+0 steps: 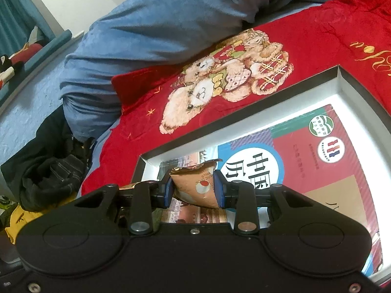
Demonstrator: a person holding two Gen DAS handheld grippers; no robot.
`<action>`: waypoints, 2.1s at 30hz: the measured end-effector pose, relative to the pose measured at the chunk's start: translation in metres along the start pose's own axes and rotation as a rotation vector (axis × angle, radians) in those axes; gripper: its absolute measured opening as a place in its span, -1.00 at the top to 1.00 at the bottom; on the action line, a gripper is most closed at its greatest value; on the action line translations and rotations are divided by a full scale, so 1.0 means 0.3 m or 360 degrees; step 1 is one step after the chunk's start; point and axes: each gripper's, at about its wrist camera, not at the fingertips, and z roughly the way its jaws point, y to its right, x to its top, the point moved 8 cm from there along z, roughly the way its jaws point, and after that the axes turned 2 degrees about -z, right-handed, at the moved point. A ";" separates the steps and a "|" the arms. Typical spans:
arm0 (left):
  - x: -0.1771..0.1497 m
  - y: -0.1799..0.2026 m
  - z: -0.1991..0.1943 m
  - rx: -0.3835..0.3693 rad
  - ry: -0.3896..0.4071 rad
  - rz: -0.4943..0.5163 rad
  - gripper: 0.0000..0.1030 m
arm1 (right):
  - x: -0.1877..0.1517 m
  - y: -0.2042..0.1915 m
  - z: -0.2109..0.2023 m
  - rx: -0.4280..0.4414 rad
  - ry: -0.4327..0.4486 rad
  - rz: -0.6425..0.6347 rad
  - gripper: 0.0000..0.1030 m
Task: Organize objects
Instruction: 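Lift both held candies and carry them over the black box, then open the left tool to drop its candy while the right tool opens to drop its candy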
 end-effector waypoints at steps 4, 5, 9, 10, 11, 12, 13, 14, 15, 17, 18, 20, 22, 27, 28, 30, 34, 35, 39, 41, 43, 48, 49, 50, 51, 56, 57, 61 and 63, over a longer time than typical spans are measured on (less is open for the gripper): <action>-0.006 -0.006 0.011 0.0017 -0.0038 -0.0009 0.26 | -0.008 0.002 0.012 -0.0015 -0.0018 -0.0012 0.36; -0.008 -0.007 0.013 0.0017 -0.0044 -0.0016 0.26 | -0.010 0.002 0.014 -0.0017 -0.0021 -0.0017 0.36; -0.015 -0.008 0.022 0.0015 -0.0067 -0.0014 0.26 | -0.019 0.000 0.021 -0.0100 -0.0021 -0.0090 0.36; -0.016 -0.008 0.023 0.0012 -0.0072 -0.0013 0.26 | -0.022 -0.001 0.022 -0.0101 -0.0023 -0.0098 0.36; -0.019 -0.008 0.024 0.0003 -0.0084 -0.0014 0.26 | -0.025 -0.001 0.024 -0.0096 -0.0030 -0.0092 0.36; -0.022 -0.007 0.026 -0.0009 -0.0096 -0.0019 0.26 | -0.029 0.000 0.027 -0.0093 -0.0038 -0.0087 0.36; -0.023 -0.007 0.028 -0.0017 -0.0102 -0.0025 0.25 | -0.032 0.001 0.029 -0.0094 -0.0046 -0.0085 0.36; -0.024 -0.007 0.030 -0.0020 -0.0111 -0.0023 0.25 | -0.036 0.003 0.032 -0.0103 -0.0054 -0.0087 0.36; -0.027 -0.005 0.031 -0.0019 -0.0117 -0.0015 0.25 | -0.038 0.005 0.034 -0.0114 -0.0059 -0.0086 0.36; -0.028 0.000 0.031 -0.0009 -0.0119 0.0005 0.25 | -0.044 0.007 0.037 -0.0115 -0.0070 -0.0081 0.36; -0.029 0.003 0.030 -0.0015 -0.0123 0.0010 0.25 | -0.046 0.010 0.038 -0.0111 -0.0078 -0.0068 0.36; -0.033 0.006 0.030 -0.0027 -0.0131 0.0005 0.25 | -0.049 0.015 0.040 -0.0100 -0.0088 -0.0048 0.36; -0.035 0.007 0.032 -0.0033 -0.0140 0.0007 0.25 | -0.050 0.017 0.043 -0.0099 -0.0099 -0.0042 0.36; -0.044 0.015 0.035 -0.0083 -0.0184 0.0006 0.24 | -0.054 0.026 0.052 -0.0099 -0.0125 -0.0017 0.36; -0.045 0.016 0.036 -0.0084 -0.0187 0.0009 0.24 | -0.055 0.028 0.053 -0.0097 -0.0128 -0.0007 0.36; -0.048 0.022 0.037 -0.0083 -0.0192 0.0026 0.24 | -0.055 0.027 0.053 -0.0106 -0.0131 -0.0016 0.36; -0.053 0.025 0.040 -0.0097 -0.0207 0.0025 0.13 | -0.060 0.019 0.054 -0.0125 -0.0138 -0.0046 0.35; -0.054 0.025 0.041 -0.0100 -0.0212 0.0023 0.04 | -0.061 0.018 0.053 -0.0126 -0.0139 -0.0050 0.35; -0.063 0.028 0.049 -0.0101 -0.0243 0.0034 -0.02 | -0.063 0.020 0.051 -0.0113 -0.0146 -0.0026 0.35; -0.070 0.032 0.053 -0.0101 -0.0260 0.0052 -0.04 | -0.065 0.023 0.049 -0.0101 -0.0150 -0.0003 0.35; -0.077 0.035 0.056 -0.0096 -0.0273 0.0063 -0.08 | -0.065 0.025 0.049 -0.0096 -0.0155 0.0011 0.35; -0.085 0.041 0.063 -0.0099 -0.0289 0.0066 -0.16 | -0.064 0.025 0.049 -0.0094 -0.0161 0.0015 0.35; -0.084 0.042 0.065 -0.0100 -0.0288 0.0066 -0.18 | -0.064 0.025 0.049 -0.0093 -0.0161 0.0017 0.35; -0.084 0.042 0.064 -0.0101 -0.0288 0.0064 -0.22 | -0.064 0.024 0.049 -0.0093 -0.0161 0.0017 0.35; -0.082 0.041 0.064 -0.0101 -0.0287 0.0060 -0.24 | -0.064 0.025 0.049 -0.0093 -0.0161 0.0016 0.35; -0.078 0.039 0.063 -0.0100 -0.0293 0.0057 -0.34 | -0.061 0.029 0.048 -0.0070 -0.0162 0.0051 0.33; -0.075 0.038 0.060 -0.0093 -0.0285 0.0062 -0.35 | -0.062 0.030 0.048 -0.0063 -0.0165 0.0062 0.30; -0.069 0.040 0.031 -0.0063 -0.0238 0.0116 -0.40 | -0.059 0.012 0.031 -0.0033 -0.0173 0.0060 0.17; -0.066 0.042 0.013 -0.0079 -0.0224 0.0126 -0.43 | -0.049 -0.007 0.006 -0.0011 -0.0138 0.0037 0.12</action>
